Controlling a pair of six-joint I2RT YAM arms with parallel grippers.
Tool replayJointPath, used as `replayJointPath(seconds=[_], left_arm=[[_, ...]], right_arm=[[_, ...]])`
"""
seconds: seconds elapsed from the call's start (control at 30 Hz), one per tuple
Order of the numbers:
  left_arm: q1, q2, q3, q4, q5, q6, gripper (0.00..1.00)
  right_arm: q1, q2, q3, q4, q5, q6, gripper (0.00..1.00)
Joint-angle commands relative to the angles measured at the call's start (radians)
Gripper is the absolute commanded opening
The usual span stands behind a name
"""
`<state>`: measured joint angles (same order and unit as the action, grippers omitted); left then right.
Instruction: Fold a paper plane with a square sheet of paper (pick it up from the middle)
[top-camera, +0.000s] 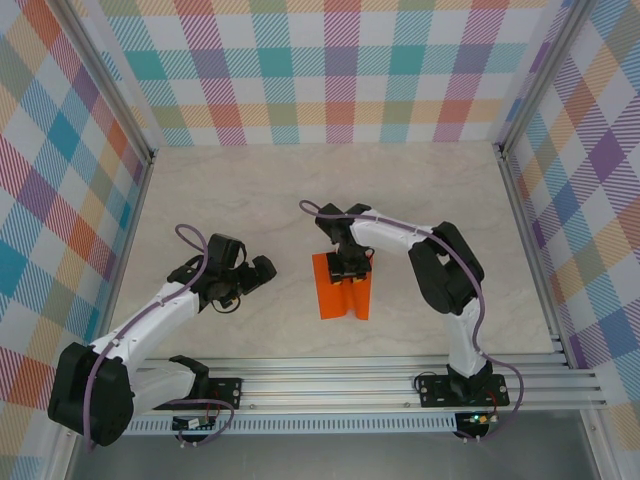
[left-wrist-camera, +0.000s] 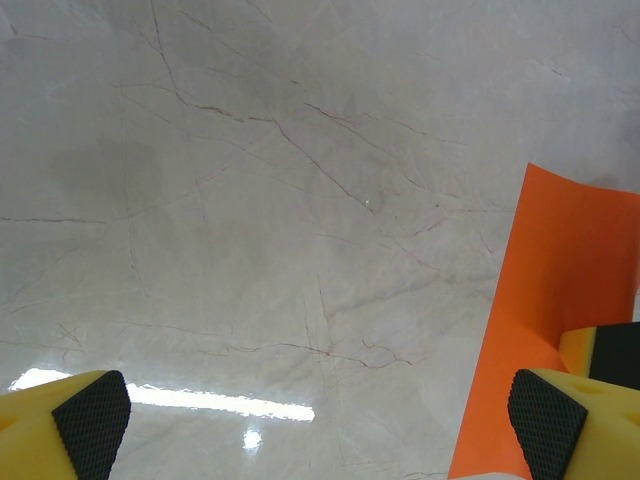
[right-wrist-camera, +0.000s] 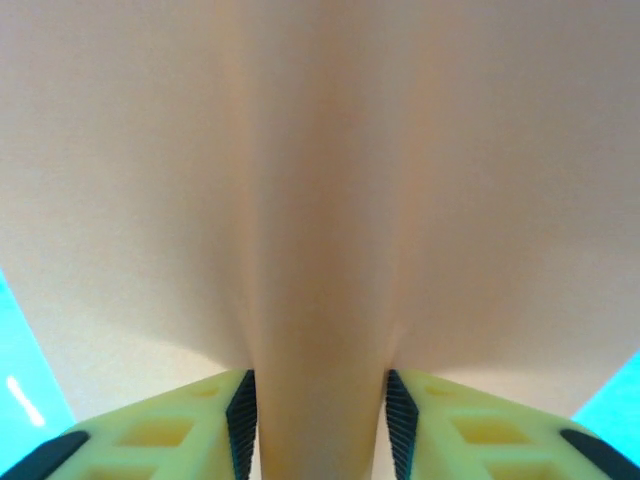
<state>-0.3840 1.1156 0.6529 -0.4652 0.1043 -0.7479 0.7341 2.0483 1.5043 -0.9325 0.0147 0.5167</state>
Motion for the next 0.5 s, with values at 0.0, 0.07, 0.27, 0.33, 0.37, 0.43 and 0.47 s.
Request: replayJointPath(seconds=[0.0,0.07,0.27,0.33,0.37,0.43,0.47], left_arm=[[-0.012,0.004,0.017,0.009,0.013,-0.002,1.00],[-0.012,0.007,0.020,0.009,0.014,-0.002,1.00],[-0.012,0.000,0.018,0.003,0.017,-0.003,1.00],[-0.012,-0.003,0.017,0.004,0.021,-0.003,1.00],[-0.012,-0.005,0.017,0.005,0.022,-0.003,1.00],[-0.012,-0.005,0.021,0.006,0.028,-0.004,1.00],[-0.012,-0.006,0.022,0.010,0.033,-0.006,1.00]], right_arm=[[0.003,-0.085,-0.009,-0.013,0.014,0.011,0.36],[0.001,-0.108,-0.015,-0.012,0.017,0.014,0.31],[-0.016,-0.182,-0.042,0.001,-0.012,0.019,0.31],[-0.026,-0.232,-0.069,0.046,-0.065,0.022,0.31],[-0.036,-0.261,-0.089,0.079,-0.104,0.029,0.31],[-0.060,-0.322,-0.132,0.156,-0.197,0.043,0.32],[-0.075,-0.348,-0.160,0.200,-0.239,0.058,0.32]])
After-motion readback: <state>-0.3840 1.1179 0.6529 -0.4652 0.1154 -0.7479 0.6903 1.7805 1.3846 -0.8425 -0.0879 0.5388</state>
